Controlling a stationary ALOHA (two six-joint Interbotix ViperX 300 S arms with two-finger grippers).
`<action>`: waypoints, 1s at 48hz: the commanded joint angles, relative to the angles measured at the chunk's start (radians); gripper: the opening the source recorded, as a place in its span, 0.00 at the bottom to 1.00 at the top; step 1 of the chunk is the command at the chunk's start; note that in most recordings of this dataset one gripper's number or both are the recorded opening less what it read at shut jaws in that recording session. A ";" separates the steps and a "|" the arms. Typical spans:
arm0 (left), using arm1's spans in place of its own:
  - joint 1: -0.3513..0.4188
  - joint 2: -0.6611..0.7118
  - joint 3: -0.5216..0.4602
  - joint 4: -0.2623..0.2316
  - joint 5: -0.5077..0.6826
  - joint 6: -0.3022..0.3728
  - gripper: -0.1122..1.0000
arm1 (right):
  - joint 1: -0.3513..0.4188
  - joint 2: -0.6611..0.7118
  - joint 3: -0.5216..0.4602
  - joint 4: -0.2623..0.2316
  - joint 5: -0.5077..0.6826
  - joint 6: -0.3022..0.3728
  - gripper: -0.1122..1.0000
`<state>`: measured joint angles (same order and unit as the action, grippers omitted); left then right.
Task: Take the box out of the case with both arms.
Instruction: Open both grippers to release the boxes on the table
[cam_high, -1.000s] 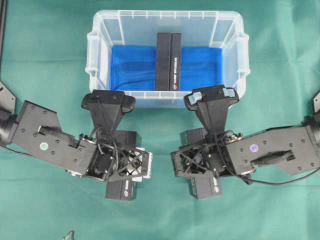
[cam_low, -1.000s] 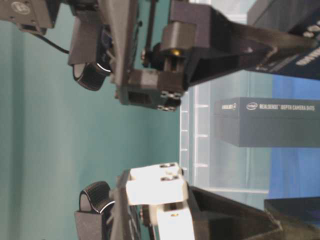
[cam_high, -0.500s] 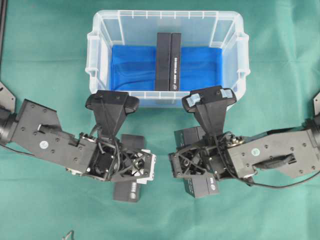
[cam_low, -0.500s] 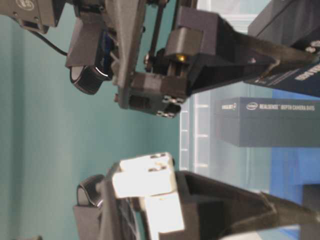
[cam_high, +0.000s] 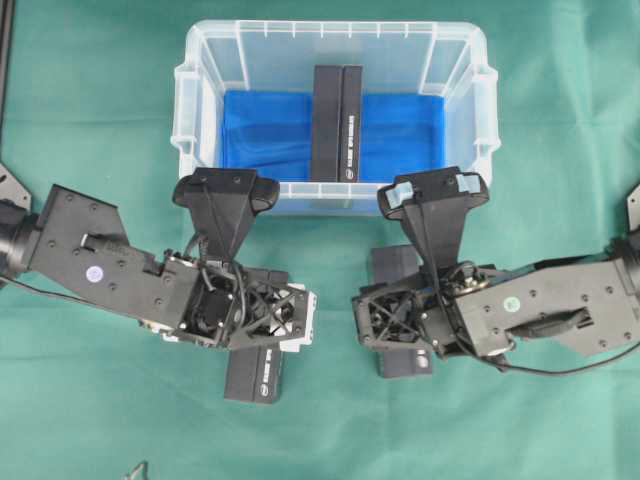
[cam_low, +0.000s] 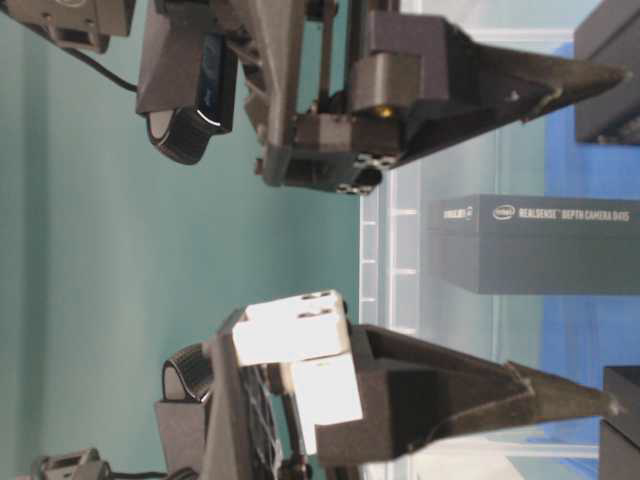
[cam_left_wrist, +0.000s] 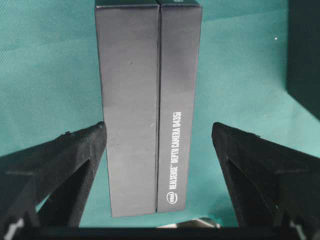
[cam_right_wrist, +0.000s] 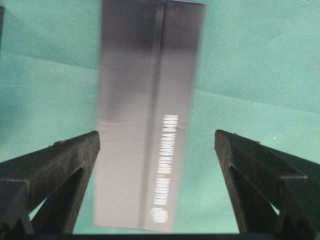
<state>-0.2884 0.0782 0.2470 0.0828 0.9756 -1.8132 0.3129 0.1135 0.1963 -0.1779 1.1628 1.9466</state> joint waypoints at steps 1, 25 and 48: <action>0.005 -0.014 -0.021 0.002 -0.005 -0.003 0.83 | 0.002 -0.015 -0.020 -0.003 -0.002 -0.002 0.96; 0.008 -0.020 -0.051 -0.005 -0.003 0.003 0.82 | 0.000 -0.018 -0.066 0.017 0.014 0.008 0.96; 0.025 -0.075 -0.295 0.005 0.304 0.101 0.82 | 0.000 -0.071 -0.239 0.017 0.212 -0.049 0.96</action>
<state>-0.2669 0.0414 0.0169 0.0828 1.2303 -1.7196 0.3129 0.0798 0.0077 -0.1626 1.3468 1.9067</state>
